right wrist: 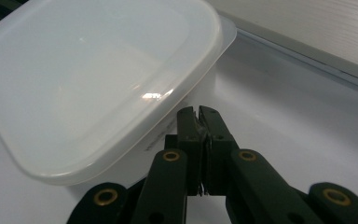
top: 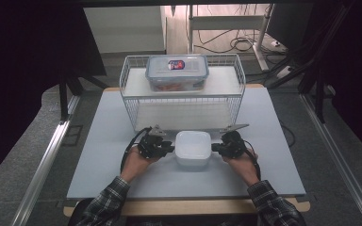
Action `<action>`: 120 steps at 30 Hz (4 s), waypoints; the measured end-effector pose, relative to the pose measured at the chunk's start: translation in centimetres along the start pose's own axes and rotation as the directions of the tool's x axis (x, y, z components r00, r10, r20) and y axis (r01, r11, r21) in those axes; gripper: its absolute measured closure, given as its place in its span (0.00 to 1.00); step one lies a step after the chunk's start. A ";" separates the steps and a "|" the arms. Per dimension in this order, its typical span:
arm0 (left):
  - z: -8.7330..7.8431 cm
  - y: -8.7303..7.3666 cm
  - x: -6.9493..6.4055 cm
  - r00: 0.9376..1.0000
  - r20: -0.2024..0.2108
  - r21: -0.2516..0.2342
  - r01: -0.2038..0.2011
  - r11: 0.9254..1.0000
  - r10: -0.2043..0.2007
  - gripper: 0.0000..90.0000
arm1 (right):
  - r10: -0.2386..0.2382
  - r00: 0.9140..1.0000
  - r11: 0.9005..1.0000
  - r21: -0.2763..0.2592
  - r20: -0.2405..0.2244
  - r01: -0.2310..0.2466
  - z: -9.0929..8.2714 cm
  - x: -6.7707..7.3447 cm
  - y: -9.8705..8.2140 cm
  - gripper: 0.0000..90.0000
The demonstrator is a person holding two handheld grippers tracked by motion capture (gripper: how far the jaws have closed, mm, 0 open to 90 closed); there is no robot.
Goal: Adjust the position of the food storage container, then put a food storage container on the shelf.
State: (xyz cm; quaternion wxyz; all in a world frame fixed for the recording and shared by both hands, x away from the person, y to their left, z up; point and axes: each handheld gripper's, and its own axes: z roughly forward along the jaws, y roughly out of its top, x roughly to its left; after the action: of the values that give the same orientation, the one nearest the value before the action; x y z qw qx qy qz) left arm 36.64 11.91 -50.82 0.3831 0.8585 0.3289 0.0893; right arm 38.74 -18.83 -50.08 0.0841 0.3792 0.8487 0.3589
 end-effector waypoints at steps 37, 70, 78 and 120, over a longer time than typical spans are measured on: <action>-3.9 -4.8 -2.3 0.999 -0.005 -0.044 0.046 0.998 -0.046 0.13 | -0.144 0.987 0.987 -0.075 -0.065 0.139 -3.4 3.7 -2.8 0.32; -4.4 -2.2 -3.0 0.996 -0.056 -0.069 0.059 0.996 -0.063 0.30 | -0.078 0.995 0.993 -0.091 -0.059 0.072 -3.4 3.4 -0.2 0.34; -3.2 -0.2 -2.6 0.997 -0.058 -0.082 0.048 0.995 -0.053 0.36 | -0.067 0.994 0.995 -0.080 -0.089 0.060 -2.1 2.8 1.2 0.41; -3.5 -0.1 -1.0 0.959 0.065 -0.117 0.281 0.952 -0.275 0.85 | 0.179 0.965 0.979 -0.065 -0.190 -0.194 -2.5 2.3 1.5 0.87</action>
State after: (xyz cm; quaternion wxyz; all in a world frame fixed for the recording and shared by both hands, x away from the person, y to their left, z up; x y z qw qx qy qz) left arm 34.44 13.38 -48.38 0.4527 0.7798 0.4311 0.0344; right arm 37.00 -17.91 -47.01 -0.0128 0.4189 0.7977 0.4336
